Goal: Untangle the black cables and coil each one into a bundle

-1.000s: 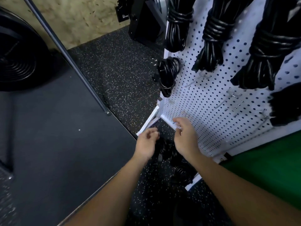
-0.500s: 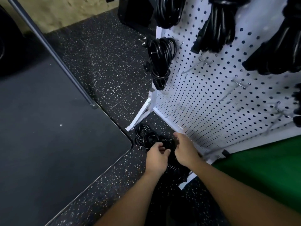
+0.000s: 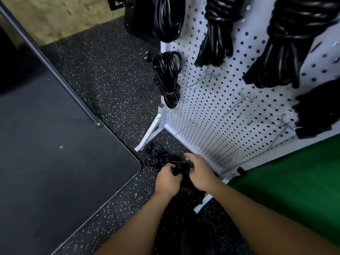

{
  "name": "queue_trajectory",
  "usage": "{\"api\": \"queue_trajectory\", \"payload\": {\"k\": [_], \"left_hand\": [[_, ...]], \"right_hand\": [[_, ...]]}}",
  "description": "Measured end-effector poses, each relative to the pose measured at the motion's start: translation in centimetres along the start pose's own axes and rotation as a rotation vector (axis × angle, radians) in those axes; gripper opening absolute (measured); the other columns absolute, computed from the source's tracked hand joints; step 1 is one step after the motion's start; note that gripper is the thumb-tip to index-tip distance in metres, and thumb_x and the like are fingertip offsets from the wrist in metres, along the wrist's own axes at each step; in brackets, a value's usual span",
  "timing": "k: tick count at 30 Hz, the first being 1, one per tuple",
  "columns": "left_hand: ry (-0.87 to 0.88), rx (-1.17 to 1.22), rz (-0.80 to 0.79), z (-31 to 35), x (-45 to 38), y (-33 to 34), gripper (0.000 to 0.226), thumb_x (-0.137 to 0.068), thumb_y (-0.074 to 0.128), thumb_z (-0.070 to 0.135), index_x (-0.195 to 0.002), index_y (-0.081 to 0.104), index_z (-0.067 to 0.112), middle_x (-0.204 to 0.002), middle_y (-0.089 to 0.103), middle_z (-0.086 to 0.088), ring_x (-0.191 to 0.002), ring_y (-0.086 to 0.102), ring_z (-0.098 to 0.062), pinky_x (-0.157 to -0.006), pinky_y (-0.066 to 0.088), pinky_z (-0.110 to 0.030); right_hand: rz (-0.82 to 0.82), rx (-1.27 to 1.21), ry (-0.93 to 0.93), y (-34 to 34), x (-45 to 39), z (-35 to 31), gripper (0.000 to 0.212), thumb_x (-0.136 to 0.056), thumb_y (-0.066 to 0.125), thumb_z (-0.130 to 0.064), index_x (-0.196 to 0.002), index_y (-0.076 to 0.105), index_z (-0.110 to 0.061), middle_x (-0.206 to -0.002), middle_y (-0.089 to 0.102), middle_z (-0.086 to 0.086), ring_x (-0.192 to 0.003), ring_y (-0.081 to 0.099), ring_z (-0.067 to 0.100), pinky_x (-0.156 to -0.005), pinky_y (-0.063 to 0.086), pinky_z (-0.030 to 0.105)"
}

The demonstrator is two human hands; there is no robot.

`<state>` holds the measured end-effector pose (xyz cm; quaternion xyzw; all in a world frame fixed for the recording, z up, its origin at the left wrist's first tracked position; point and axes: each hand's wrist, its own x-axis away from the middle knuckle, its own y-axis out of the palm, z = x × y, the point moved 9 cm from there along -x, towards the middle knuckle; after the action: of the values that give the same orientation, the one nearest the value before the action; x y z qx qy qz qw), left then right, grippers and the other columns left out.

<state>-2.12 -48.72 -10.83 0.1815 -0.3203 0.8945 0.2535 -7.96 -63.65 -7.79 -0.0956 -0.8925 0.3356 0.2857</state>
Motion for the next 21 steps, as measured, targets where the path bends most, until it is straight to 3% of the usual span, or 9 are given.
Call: {"api": "queue_trajectory", "payload": {"k": [2, 4, 7, 10, 12, 16, 19, 21], "left_hand": [[0.056, 0.077, -0.027, 1.1, 0.4, -1.6, 0.017, -0.091, 0.08, 0.014, -0.101, 0.074, 0.027, -0.093, 0.078, 0.014, -0.086, 0.074, -0.009, -0.077, 0.052, -0.024], [0.118, 0.107, -0.045, 2.3, 0.9, -3.9, 0.019, -0.097, 0.079, 0.014, -0.104, 0.074, 0.031, -0.092, 0.075, 0.016, -0.076, 0.069, 0.004, -0.073, 0.051, -0.019], [0.249, 0.143, -0.038, 4.5, 1.3, -8.1, 0.028, -0.102, 0.075, 0.012, -0.121, 0.076, 0.032, -0.103, 0.078, 0.014, -0.09, 0.073, -0.002, -0.087, 0.056, -0.021], [0.322, 0.211, -0.046, 6.1, 0.9, -12.1, 0.034, -0.105, 0.069, 0.004, -0.129, 0.076, 0.027, -0.112, 0.08, 0.01, -0.104, 0.073, -0.004, -0.099, 0.055, -0.023], [0.374, 0.226, -0.023, 7.0, 0.2, -14.5, 0.036, -0.106, 0.068, 0.003, -0.129, 0.076, 0.029, -0.115, 0.079, 0.006, -0.112, 0.073, -0.013, -0.103, 0.056, -0.03], [0.431, 0.336, 0.053, 8.5, -1.3, -17.7, 0.03, -0.104, 0.068, -0.005, -0.124, 0.073, 0.017, -0.116, 0.08, -0.006, -0.112, 0.074, -0.025, -0.102, 0.06, -0.04], [0.486, 0.356, 0.096, 10.2, -2.0, -18.7, 0.027, -0.105, 0.066, -0.005, -0.119, 0.074, 0.017, -0.114, 0.08, -0.002, -0.102, 0.074, -0.016, -0.089, 0.058, -0.031], [0.514, 0.364, 0.119, 11.0, -2.4, -19.0, 0.028, -0.105, 0.065, -0.004, -0.121, 0.075, 0.016, -0.115, 0.08, -0.001, -0.101, 0.074, -0.015, -0.087, 0.059, -0.03]], "right_hand": [[0.007, -0.047, -0.003, -0.9, 0.5, -0.9, 0.068, -0.105, 0.061, 0.0, -0.165, 0.045, -0.028, -0.161, 0.047, -0.008, -0.148, 0.046, 0.014, -0.123, 0.036, 0.031], [-0.001, -0.134, 0.002, -1.4, 0.8, -2.1, 0.065, -0.106, 0.069, -0.017, -0.165, 0.045, -0.03, -0.16, 0.052, -0.009, -0.147, 0.05, 0.015, -0.124, 0.04, 0.038], [0.001, -0.222, -0.027, -2.1, 1.3, -4.8, 0.059, -0.102, 0.074, -0.038, -0.156, 0.053, -0.036, -0.146, 0.065, -0.013, -0.13, 0.063, 0.01, -0.113, 0.049, 0.037], [-0.107, -0.397, -0.056, -1.7, 1.2, -8.3, 0.039, -0.105, 0.071, -0.033, -0.144, 0.064, -0.029, -0.122, 0.078, -0.011, -0.104, 0.079, 0.01, -0.099, 0.063, 0.043], [-0.153, -0.559, -0.055, -1.2, 0.8, -9.9, 0.038, -0.11, 0.066, -0.028, -0.147, 0.063, -0.021, -0.121, 0.08, -0.001, -0.099, 0.083, 0.018, -0.099, 0.065, 0.05], [-0.095, -0.752, -0.086, -1.5, -0.1, -11.9, 0.028, -0.112, 0.063, -0.02, -0.139, 0.069, -0.016, -0.12, 0.082, 0.002, -0.103, 0.082, 0.026, -0.104, 0.062, 0.053], [-0.076, -0.962, -0.094, -1.2, -0.6, -12.8, 0.028, -0.113, 0.062, -0.019, -0.138, 0.071, -0.015, -0.124, 0.081, 0.005, -0.115, 0.079, 0.03, -0.109, 0.059, 0.05], [-0.115, -1.179, -0.052, -0.4, -1.0, -13.0, 0.03, -0.113, 0.06, -0.018, -0.14, 0.071, -0.012, -0.132, 0.078, 0.009, -0.126, 0.073, 0.034, -0.115, 0.053, 0.049]]}}
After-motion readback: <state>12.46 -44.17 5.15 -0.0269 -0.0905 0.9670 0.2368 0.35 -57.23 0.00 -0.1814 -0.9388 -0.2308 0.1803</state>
